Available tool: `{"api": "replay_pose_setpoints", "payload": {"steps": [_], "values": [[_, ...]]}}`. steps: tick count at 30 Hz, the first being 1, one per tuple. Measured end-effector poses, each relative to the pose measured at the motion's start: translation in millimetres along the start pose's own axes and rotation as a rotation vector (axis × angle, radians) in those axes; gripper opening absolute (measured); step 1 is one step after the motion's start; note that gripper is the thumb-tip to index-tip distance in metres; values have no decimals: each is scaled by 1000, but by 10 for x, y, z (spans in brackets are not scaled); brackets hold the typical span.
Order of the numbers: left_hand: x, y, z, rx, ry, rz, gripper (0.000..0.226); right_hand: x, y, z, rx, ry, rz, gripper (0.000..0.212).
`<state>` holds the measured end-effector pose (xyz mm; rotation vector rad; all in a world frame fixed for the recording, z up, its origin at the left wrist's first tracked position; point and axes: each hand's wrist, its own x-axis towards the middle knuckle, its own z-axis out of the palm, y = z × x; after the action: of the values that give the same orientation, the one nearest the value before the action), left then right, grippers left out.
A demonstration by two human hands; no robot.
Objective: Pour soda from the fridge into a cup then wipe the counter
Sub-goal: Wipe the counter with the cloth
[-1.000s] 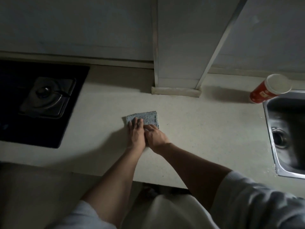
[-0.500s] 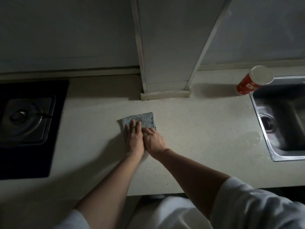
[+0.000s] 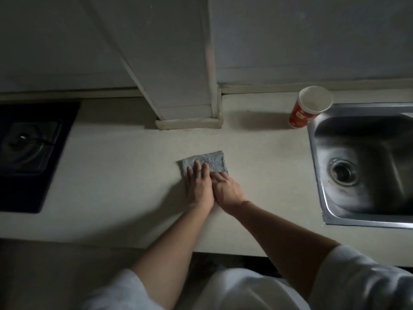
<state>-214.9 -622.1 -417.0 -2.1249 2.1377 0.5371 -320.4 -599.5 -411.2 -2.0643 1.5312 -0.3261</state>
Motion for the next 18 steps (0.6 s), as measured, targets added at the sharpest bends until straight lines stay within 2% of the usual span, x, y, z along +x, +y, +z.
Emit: {"api": "replay_pose_setpoints", "payload": {"steps": [3,8,11,14,18], "values": [[-38,693,101,-10,-62,73,54,-339,506,-376,-51,28,49,46],[-124,1756,261,13,-102,227,56,-893,1300,-846,-96,89,135,48],[-177,2283,362,-4,-151,315,55,-1221,1710,-1004,-157,91,212,57],[-289,2664,457,29,-179,393,57,-1520,1973,-1089,-200,49,309,89],[-348,2790,504,37,-187,435,59,-1666,1980,-1118,-265,94,310,79]]}}
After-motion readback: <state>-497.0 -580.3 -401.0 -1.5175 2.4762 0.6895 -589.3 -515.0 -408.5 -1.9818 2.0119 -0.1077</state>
